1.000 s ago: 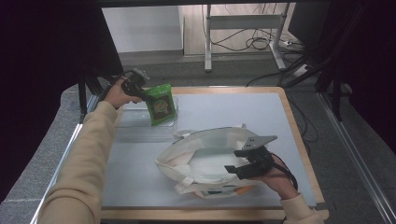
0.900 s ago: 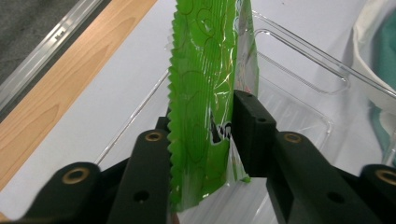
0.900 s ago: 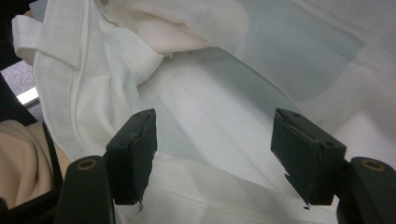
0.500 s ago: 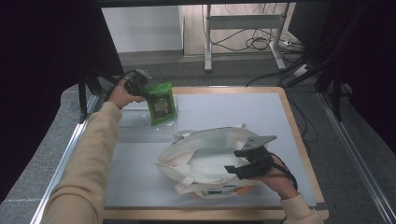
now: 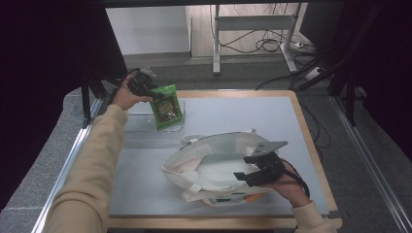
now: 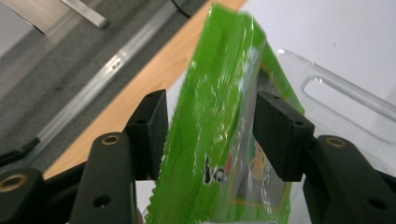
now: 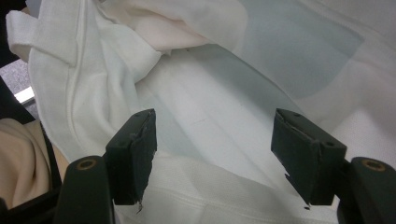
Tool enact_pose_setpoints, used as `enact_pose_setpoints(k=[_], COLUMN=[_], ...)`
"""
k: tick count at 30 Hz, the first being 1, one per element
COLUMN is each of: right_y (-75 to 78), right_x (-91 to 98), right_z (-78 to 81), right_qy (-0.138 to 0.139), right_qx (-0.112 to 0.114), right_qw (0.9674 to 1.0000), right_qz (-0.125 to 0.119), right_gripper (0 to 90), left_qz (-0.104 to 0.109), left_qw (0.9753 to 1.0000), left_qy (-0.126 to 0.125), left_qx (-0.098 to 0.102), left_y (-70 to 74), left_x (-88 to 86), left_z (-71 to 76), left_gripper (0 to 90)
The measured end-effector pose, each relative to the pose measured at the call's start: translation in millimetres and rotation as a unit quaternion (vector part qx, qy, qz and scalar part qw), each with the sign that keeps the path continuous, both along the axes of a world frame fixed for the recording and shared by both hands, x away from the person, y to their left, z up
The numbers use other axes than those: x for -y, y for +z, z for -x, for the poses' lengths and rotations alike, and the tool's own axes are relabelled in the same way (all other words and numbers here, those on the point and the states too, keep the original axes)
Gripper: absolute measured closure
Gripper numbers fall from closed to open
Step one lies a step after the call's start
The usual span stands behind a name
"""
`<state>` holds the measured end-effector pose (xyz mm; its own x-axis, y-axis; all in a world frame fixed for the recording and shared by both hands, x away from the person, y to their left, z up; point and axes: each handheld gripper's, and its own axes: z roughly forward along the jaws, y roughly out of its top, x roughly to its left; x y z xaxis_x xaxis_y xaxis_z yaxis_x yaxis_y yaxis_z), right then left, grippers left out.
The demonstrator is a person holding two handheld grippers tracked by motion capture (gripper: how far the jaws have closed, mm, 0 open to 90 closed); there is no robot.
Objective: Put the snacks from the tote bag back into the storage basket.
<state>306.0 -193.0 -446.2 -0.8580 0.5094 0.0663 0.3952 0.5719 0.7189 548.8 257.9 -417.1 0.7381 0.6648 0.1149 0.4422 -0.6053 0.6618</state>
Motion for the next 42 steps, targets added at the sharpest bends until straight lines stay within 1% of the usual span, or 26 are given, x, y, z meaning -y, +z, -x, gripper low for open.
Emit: enact_pose_setpoints(k=[1,2,3,4,5,6,9,10,11,13,17,20,24,29,31,32,33,34,36,37,39,40,41,42], right_y=[0.0,0.0,0.1,0.2,0.2,0.2,0.1,0.2,0.2,0.3,0.9,1.6,2.6,3.8,5.2,6.3,8.0,9.9,12.9,13.2,11.4,10.4,9.8,9.6], right_x=[-0.1,-0.1,-0.1,0.0,0.0,-0.1,-0.4,-0.6,-0.7,-1.0,-0.9,-0.8,-0.1,0.2,-0.3,-0.2,-0.3,-0.2,-0.1,0.3,1.0,1.3,1.4,1.5], right_z=[0.1,0.1,0.2,0.2,0.2,0.2,0.2,0.5,0.5,0.7,0.8,1.2,1.6,1.2,1.7,1.8,2.4,2.3,3.1,3.8,3.7,3.9,4.0,3.9], right_qy=[0.0,0.0,0.0,0.0,0.0,0.0,0.001,0.0,0.0,0.001,0.002,0.002,0.001,0.0,-0.001,0.0,0.001,0.003,0.002,0.004,0.0,0.0,0.0,0.001], right_qx=[0.0,0.0,0.0,0.001,0.001,0.001,0.0,-0.001,-0.001,-0.001,0.002,0.003,0.005,0.008,0.008,0.009,0.009,0.012,0.015,0.017,0.017,0.015,0.015,0.015], right_qw=[1.0,1.0,1.0,1.0,1.0,1.0,1.0,1.0,1.0,1.0,1.0,1.0,1.0,0.9999,0.9999,0.9998,0.9997,0.9996,0.9995,0.9994,0.9995,0.9996,0.9996,0.9996], right_qz=[0.0,0.0,0.0,-0.001,-0.001,-0.001,-0.001,0.0,0.0,0.0,-0.002,-0.003,-0.005,-0.01,-0.013,-0.016,-0.021,-0.024,-0.029,-0.03,-0.025,-0.024,-0.024,-0.023], right_gripper=[30.9,31.0,30.9,30.9,31.0,31.0,30.9,30.9,31.0,30.9,31.0,31.0,31.0,31.1,31.0,31.0,31.1,31.1,31.2,31.2,31.1,31.1,31.0,31.1], left_qz=[0.004,0.001,0.007,0.014,0.02,0.026,0.034,0.039,0.051,0.058,0.064,0.07,0.069,0.082,0.084,0.088,0.086,0.091,0.091,0.096,0.108,0.113,0.122,0.125], left_qw=[1.0,1.0,1.0,0.9999,0.9998,0.9996,0.9994,0.9992,0.9986,0.998,0.9976,0.9973,0.9973,0.9962,0.9959,0.9955,0.9956,0.9953,0.9954,0.9949,0.9935,0.9929,0.9918,0.9914], left_qy=[0.0,0.0,0.0,0.001,0.0,0.0,0.001,0.004,0.008,0.009,0.009,0.006,0.0,-0.003,0.002,0.007,0.006,0.006,0.008,0.013,0.022,0.022,0.023,0.024], left_qx=[0.002,0.008,0.006,0.009,0.007,0.004,-0.001,-0.008,-0.014,-0.021,-0.026,-0.024,-0.026,-0.029,-0.033,-0.036,-0.035,-0.034,-0.029,-0.027,-0.028,-0.029,-0.03,-0.031], left_y=[1.3,4.1,5.8,7.1,8.7,10.4,14.5,15.6,16.6,19.2,24.4,27.7,29.5,28.1,28.1,28.9,30.5,32.1,35.8,36.4,35.2,34.1,32.1,30.2], left_x=[-0.3,-1.0,-1.3,-1.4,-2.1,-3.0,-5.9,-6.7,-7.1,-8.5,-9.0,-7.7,-6.4,-7.7,-9.7,-10.8,-12.1,-13.4,-16.9,-18.8,-22.6,-23.8,-25.2,-25.5], left_z=[0.5,1.3,2.2,3.0,3.7,4.6,6.7,7.6,9.0,11.1,16.2,21.9,31.3,46.8,53.7,57.4,62.2,67.7,77.7,82.6,92.4,96.4,103.8,109.4], left_gripper=[44.5,44.3,44.4,44.3,44.2,44.1,43.1,42.4,42.5,43.2,43.3,43.1,42.9,43.0,42.8,42.8,42.9,42.9,43.9,44.6,45.8,46.0,46.4,47.7])
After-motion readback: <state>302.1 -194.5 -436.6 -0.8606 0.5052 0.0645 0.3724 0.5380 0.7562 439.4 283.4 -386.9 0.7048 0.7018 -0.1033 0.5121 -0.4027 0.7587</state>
